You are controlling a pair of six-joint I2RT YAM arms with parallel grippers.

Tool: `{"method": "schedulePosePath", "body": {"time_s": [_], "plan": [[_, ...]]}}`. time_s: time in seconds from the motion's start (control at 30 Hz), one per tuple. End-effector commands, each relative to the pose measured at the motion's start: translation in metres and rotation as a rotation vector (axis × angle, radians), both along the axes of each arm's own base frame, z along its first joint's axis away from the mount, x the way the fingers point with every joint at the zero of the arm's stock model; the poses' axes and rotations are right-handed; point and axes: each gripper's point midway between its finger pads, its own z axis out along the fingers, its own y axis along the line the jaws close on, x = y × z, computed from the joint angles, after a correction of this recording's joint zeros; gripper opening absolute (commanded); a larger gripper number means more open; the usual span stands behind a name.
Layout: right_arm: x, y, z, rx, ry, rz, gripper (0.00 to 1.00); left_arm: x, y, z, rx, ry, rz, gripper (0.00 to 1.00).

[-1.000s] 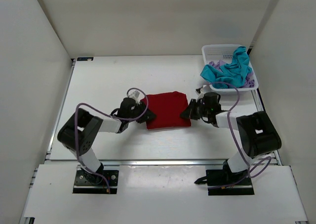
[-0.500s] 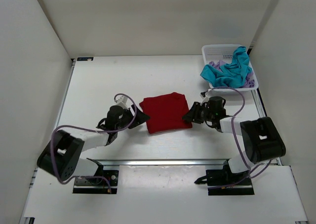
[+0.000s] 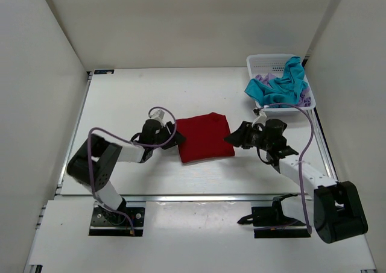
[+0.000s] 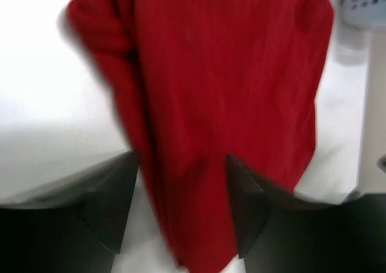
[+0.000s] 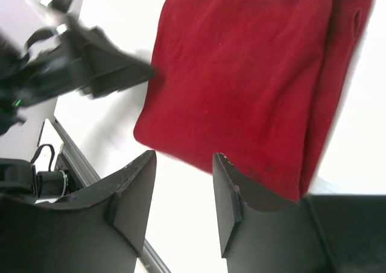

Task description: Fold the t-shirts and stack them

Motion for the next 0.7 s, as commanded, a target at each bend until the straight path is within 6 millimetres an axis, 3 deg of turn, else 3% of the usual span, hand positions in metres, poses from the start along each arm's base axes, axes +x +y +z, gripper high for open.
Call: {"method": "schedulePosePath", "body": {"time_s": [0.0,0.03,0.07,0.13,0.17,0.2,0.3,0.37,0.4,0.43,0.47,0.53,0.57,0.63,0.67], "plan": [[-0.008,-0.004,0.000,-0.003,-0.013,-0.006,0.41,0.000,-0.018,-0.031,0.038,0.083,-0.044,0.55],[-0.009,-0.003,0.004,0.002,-0.033,0.005,0.41,0.010,-0.032,-0.021,0.013,0.062,-0.062,0.40],[-0.011,-0.004,-0.001,0.002,-0.019,0.001,0.41,0.012,-0.037,-0.030,0.030,0.094,-0.069,0.32],[-0.016,-0.003,-0.004,0.009,-0.008,0.003,0.40,0.043,-0.056,-0.014,0.030,0.056,-0.075,0.09],[-0.019,-0.003,-0.008,0.008,0.001,0.008,0.39,0.048,-0.057,-0.020,0.053,0.074,-0.068,0.05],[-0.021,-0.001,-0.007,0.016,-0.003,0.014,0.39,0.067,-0.060,-0.006,0.043,0.037,-0.055,0.00],[-0.033,-0.001,-0.024,0.022,0.037,0.018,0.38,0.118,-0.034,0.014,-0.006,0.038,0.014,0.00],[-0.039,0.003,-0.032,0.019,0.057,0.038,0.37,0.171,0.017,0.042,0.012,-0.012,0.114,0.00],[-0.043,0.006,-0.035,0.014,0.066,0.054,0.38,0.186,0.056,0.042,0.025,-0.001,0.184,0.00],[-0.047,0.010,-0.039,0.009,0.082,0.070,0.37,0.195,0.073,0.053,0.013,-0.018,0.209,0.00],[-0.046,0.012,-0.038,0.007,0.074,0.079,0.38,0.206,0.113,0.061,0.006,-0.032,0.286,0.00],[-0.048,0.018,-0.040,0.008,0.080,0.101,0.37,0.215,0.188,0.073,-0.010,-0.062,0.426,0.00],[-0.048,0.020,-0.039,0.015,0.080,0.114,0.37,0.208,0.203,0.063,-0.014,-0.042,0.456,0.00],[-0.050,0.025,-0.038,0.024,0.078,0.144,0.37,0.198,0.254,0.059,-0.011,-0.043,0.576,0.00],[-0.052,0.026,-0.041,0.031,0.098,0.159,0.36,0.191,0.259,0.049,-0.022,-0.017,0.595,0.00]]}}
